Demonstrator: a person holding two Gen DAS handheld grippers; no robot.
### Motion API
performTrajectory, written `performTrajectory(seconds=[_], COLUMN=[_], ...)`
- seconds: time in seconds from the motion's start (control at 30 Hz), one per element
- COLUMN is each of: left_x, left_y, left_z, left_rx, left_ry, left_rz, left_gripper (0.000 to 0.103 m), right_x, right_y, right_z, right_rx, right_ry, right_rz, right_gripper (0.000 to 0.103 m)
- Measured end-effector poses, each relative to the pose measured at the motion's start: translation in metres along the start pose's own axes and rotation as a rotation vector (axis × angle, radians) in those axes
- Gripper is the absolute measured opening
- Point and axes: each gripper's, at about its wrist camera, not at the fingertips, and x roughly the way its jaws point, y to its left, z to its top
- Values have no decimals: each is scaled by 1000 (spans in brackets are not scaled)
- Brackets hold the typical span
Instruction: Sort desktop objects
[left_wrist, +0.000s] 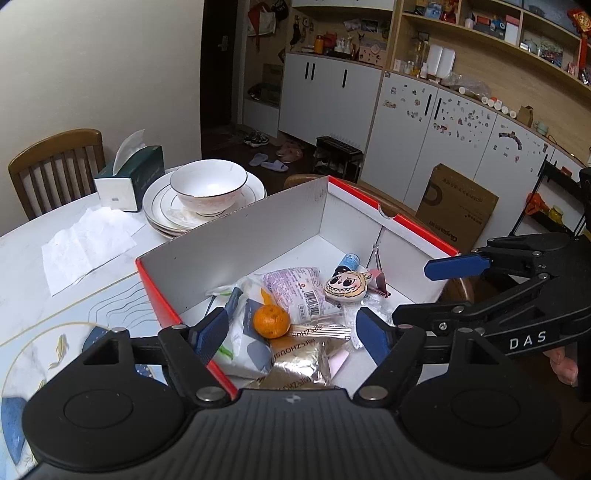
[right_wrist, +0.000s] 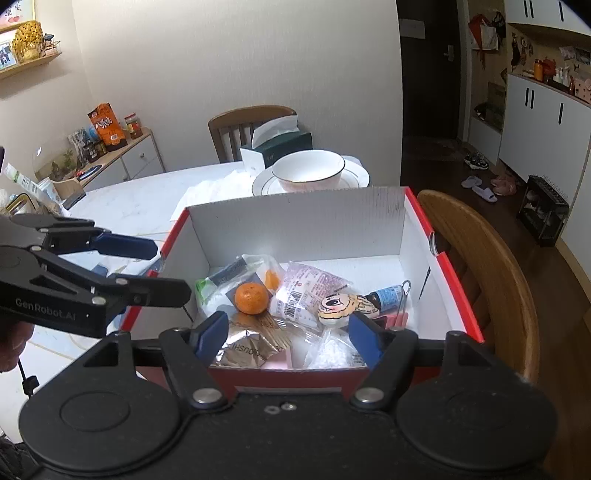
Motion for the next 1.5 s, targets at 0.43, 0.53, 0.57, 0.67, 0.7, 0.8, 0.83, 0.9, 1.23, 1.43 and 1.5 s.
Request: performTrajectory(seconds=[0.43, 0.53, 0.57, 0.67, 0.7, 0.8, 0.83, 0.9, 1.23, 1.43, 1.5], left_x=[-24, -30, -32, -38, -40, -48, -51, -55, -60, -62, -63], left_y=[9, 10, 11, 12, 13, 13, 13, 13, 19, 20, 20], left_z=[-17, -19, -20, -21, -21, -22, -23, -24, -33, -36, -37], left_rx=[-18, -15, -14, -9, -7, -7, -3, 7, 6, 15, 22], left_ry=[-23, -34, -35, -42, -44, -49, -53, -58, -26, -20, -18], left_rz=[28, 28, 25, 19, 17, 0, -2, 2, 8, -8, 0], left_gripper=[103, 103, 103, 103, 103, 103, 103, 103, 103, 103, 103], right_x=[-14, -18, -19, -23, -24, -28, -29, -32, -35, -36, -36], right_y=[13, 17, 18, 23, 25, 32, 34, 39, 55, 61, 62], right_z=[-5, -6, -7, -9, -9, -11, -12, -13, -17, -19, -20], right_rx=[25, 28, 29, 32, 34, 41, 43, 49, 68, 77, 83], right_ry=[-48, -61, -64, -70, -71, -75, -77, -81, -76, -77, -77], right_rz=[-37, -52, -56, -66, -68, -73, -75, -77, -91, -96, -97], right_gripper=[77, 78, 78, 78, 79, 79, 79, 79, 79, 79, 79])
